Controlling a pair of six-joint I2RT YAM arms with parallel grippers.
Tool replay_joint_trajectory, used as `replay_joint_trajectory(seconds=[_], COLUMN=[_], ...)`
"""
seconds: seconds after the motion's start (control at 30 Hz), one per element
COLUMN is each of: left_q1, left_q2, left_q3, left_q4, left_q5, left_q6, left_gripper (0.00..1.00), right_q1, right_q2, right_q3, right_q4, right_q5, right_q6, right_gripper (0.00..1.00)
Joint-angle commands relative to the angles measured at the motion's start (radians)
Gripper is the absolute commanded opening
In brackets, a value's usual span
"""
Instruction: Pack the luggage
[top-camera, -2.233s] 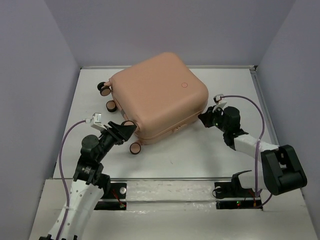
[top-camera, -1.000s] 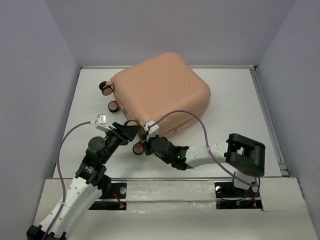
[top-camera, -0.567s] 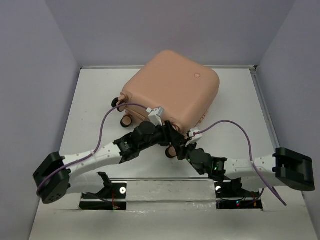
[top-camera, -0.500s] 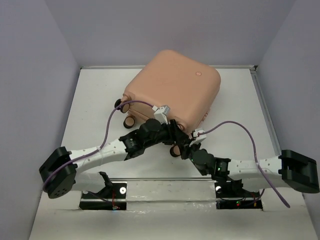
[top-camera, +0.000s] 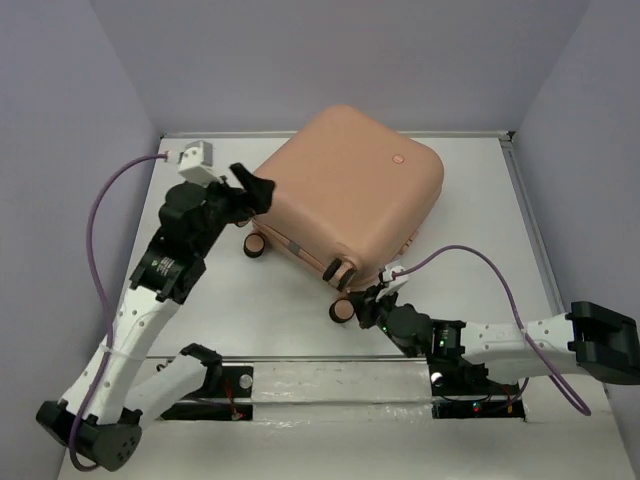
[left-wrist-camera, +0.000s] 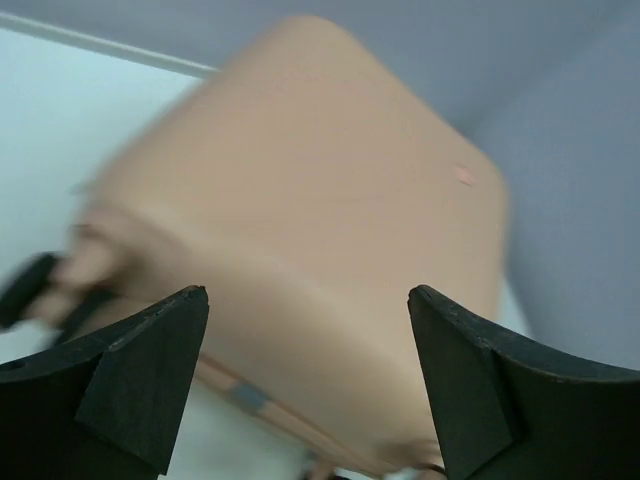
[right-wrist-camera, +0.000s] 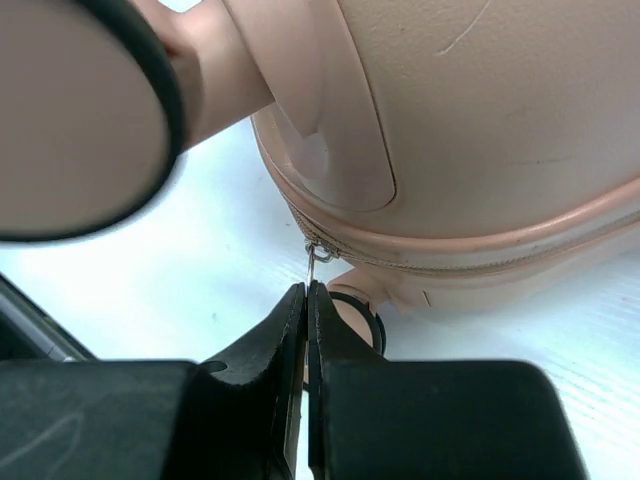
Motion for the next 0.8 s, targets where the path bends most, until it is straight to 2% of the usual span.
replay_joint_trajectory(seconds=[0.0, 0.07, 0.13, 0.23, 0.67, 0.77], left_q1=[0.271, 0.360, 0.375, 0.375, 0.374, 0.374], left_q2=[-0.020, -0.013, 0.015, 0.047, 0.237, 0.285], left_q3=[-0.115, -0.144, -0.147, -0.130, -0.046, -0.028], left_q4=[-0.275, -0.258, -0.249, -0.220, -0.123, -0.115], left_q5=[-0.036, -0.024, -0.041, -0.068, 0.123, 0.119], left_q6=[0.200, 0.256, 0.285, 0.320, 0.409, 0.422], left_gripper=[0.93, 0.93, 0.93, 0.94, 0.93, 0.92], right_q1=[0.041, 0.041, 0.041, 0.041, 0.041, 0.041], right_q2=[-0.015, -0.012, -0.004, 0.010, 0.068, 0.065], right_q3=[0.058, 0.056, 0.055, 0.059, 0.052, 0.049], right_q4=[0.085, 0.086, 0.089, 0.094, 0.154, 0.155], right_q5=[-0.098, -0.102, -0.101, -0.112, -0.162, -0.162], right_q6=[0.028, 0.029, 0.026, 0.023, 0.028, 0.028], right_gripper=[0.07, 0.07, 0.07, 0.07, 0.07, 0.07])
